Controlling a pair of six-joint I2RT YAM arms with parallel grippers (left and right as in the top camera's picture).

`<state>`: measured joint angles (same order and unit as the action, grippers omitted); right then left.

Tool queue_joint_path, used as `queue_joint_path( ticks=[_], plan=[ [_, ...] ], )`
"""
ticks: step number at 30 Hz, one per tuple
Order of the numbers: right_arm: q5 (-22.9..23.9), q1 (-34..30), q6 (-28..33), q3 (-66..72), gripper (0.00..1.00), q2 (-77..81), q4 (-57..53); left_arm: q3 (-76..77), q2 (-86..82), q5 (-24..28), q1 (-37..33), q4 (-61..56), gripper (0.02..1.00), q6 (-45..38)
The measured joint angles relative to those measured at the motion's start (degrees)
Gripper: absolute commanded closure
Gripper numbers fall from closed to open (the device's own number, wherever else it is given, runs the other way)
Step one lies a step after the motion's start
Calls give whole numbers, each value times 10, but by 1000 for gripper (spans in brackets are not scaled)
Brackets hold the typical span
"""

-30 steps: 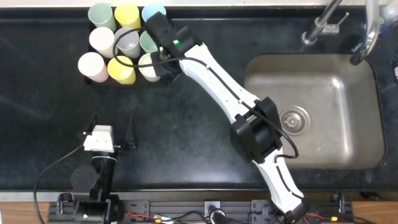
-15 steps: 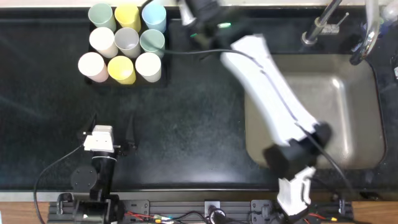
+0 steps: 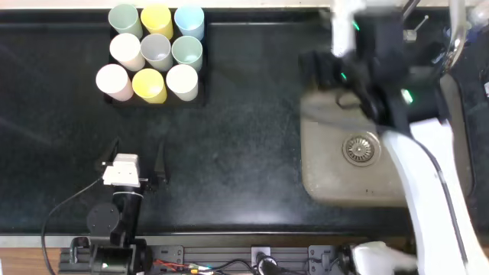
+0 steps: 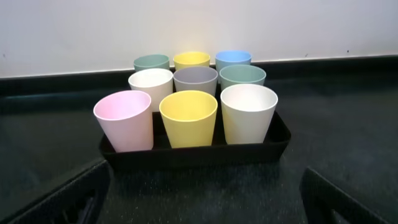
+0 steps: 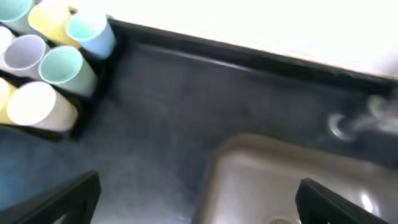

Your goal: Store Cups

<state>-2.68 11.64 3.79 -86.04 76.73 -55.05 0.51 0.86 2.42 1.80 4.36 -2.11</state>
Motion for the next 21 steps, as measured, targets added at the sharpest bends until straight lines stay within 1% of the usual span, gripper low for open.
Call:
queue_joint_path(
  ticks=[2,5,11,14,18,21],
  plan=[
    [1,-11,3,64,3,-67,30,0,0,0,0,0,18,0],
    [-2,-11,6,156,3,-171,72,0,0,0,0,0,18,0],
    [-4,-11,7,304,3,-317,159,0,0,0,0,0,18,0],
    [-4,-11,7,378,5,-378,223,0,0,0,0,0,18,0],
    [-4,-12,7,480,3,-461,340,0,0,0,0,0,18,0],
    [-4,-18,7,544,5,-513,396,0,0,0,0,0,18,0]
  ],
)
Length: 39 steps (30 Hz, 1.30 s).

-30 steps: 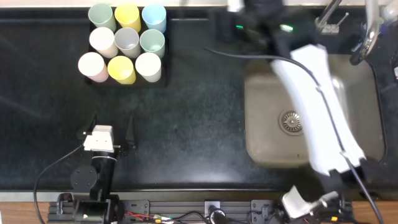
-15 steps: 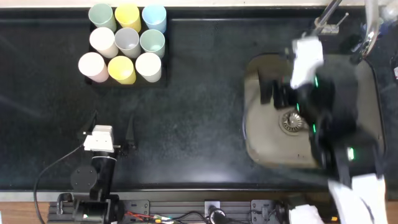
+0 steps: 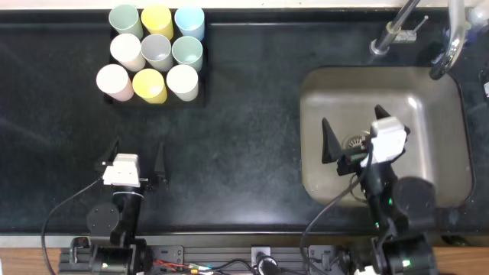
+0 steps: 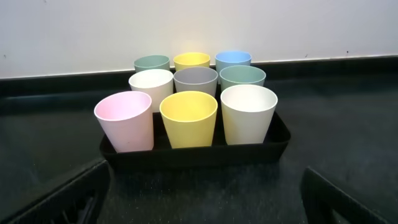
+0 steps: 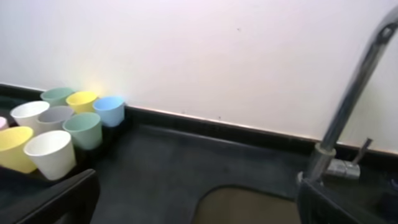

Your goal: Store Cups

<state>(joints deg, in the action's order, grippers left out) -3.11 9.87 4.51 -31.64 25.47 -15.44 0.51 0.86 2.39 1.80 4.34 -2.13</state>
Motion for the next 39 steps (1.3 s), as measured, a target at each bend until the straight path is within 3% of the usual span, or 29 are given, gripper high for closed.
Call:
queue_joint_path(
  ticks=[10,20,39],
  plan=[
    [13,-13,-10,156,5,-110,131,0,0,0,0,0,18,0],
    [25,-31,-39,253,5,-246,141,0,0,0,0,0,18,0],
    [25,-31,-43,306,3,-247,108,0,0,0,0,0,18,0]
  ],
)
